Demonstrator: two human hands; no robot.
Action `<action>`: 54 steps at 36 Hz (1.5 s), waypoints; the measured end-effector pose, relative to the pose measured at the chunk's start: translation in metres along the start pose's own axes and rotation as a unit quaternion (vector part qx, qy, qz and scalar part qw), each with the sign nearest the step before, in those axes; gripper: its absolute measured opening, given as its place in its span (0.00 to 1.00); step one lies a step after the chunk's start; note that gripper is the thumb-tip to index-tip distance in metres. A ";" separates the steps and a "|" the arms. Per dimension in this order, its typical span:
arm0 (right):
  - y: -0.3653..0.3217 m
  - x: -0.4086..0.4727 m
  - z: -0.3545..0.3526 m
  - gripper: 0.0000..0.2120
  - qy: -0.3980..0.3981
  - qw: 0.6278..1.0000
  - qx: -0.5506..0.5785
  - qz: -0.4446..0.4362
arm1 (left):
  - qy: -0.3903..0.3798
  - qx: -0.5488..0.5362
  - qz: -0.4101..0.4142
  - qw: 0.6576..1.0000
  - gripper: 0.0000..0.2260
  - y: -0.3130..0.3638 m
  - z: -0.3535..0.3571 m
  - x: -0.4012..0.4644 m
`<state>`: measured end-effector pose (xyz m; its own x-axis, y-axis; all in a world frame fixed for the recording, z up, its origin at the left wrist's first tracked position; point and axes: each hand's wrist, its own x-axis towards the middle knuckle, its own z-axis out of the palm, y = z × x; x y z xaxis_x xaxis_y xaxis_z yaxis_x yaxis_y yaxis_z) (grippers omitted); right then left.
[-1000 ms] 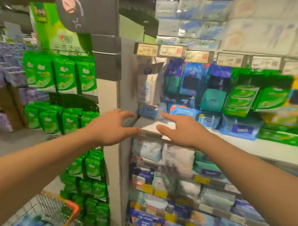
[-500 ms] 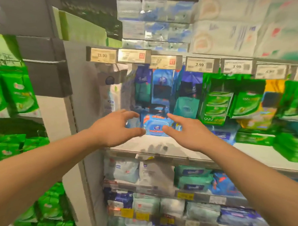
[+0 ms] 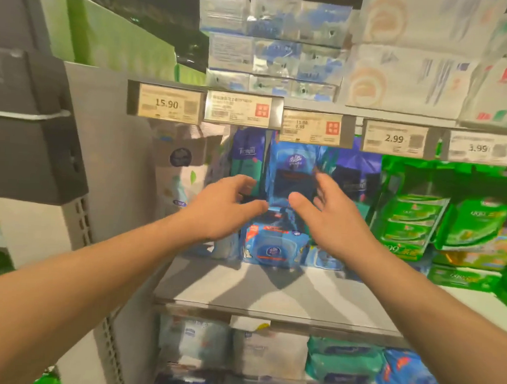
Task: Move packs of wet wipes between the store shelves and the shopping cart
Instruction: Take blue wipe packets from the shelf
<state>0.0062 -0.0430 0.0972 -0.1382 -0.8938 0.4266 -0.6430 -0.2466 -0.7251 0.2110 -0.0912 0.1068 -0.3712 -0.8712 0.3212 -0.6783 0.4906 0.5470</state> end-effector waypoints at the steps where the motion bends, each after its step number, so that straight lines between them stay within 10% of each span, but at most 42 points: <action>1: 0.001 0.008 0.003 0.53 0.007 1.000 0.014 0.011 | 0.003 -0.041 -0.022 0.999 0.30 0.000 0.005 0.006; 14: 0.038 0.076 0.032 0.34 0.047 0.917 0.384 0.100 | 0.031 -0.289 -0.102 0.951 0.52 0.015 0.054 0.067; 17: 0.046 0.085 0.037 0.55 0.048 0.913 0.397 0.079 | 0.006 -0.310 -0.117 0.943 0.47 0.018 0.063 0.081; 21: 0.049 0.094 0.043 0.13 0.030 0.910 0.410 0.045 | 0.007 -0.333 -0.127 0.934 0.44 0.019 0.070 0.090; 30: 0.053 0.103 0.045 0.03 0.029 0.905 0.422 0.038 | 0.007 -0.331 -0.077 0.940 0.31 0.011 0.080 0.095; 37: 0.046 0.097 0.041 0.14 0.018 0.900 0.434 0.041 | 0.051 -0.416 -0.125 0.899 0.46 -0.018 0.112 0.129; 45: 0.038 0.085 0.039 0.42 -0.003 0.858 0.504 0.101 | 0.071 -0.342 -0.076 0.934 0.49 0.013 0.069 0.085; 49: 0.032 0.081 0.033 0.14 -0.033 0.848 0.520 0.098 | 0.061 -0.271 -0.062 0.959 0.50 0.026 0.062 0.077; 54: 0.023 0.073 0.025 0.20 -0.085 0.810 0.572 0.101 | 0.094 -0.242 -0.087 0.962 0.48 0.044 0.060 0.066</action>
<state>0.0004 -0.1229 0.0979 0.0151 -0.9740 0.2259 0.5111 -0.1866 -0.8390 0.1185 -0.1284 0.1061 -0.1263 -0.9448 0.3024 -0.3273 0.3274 0.8864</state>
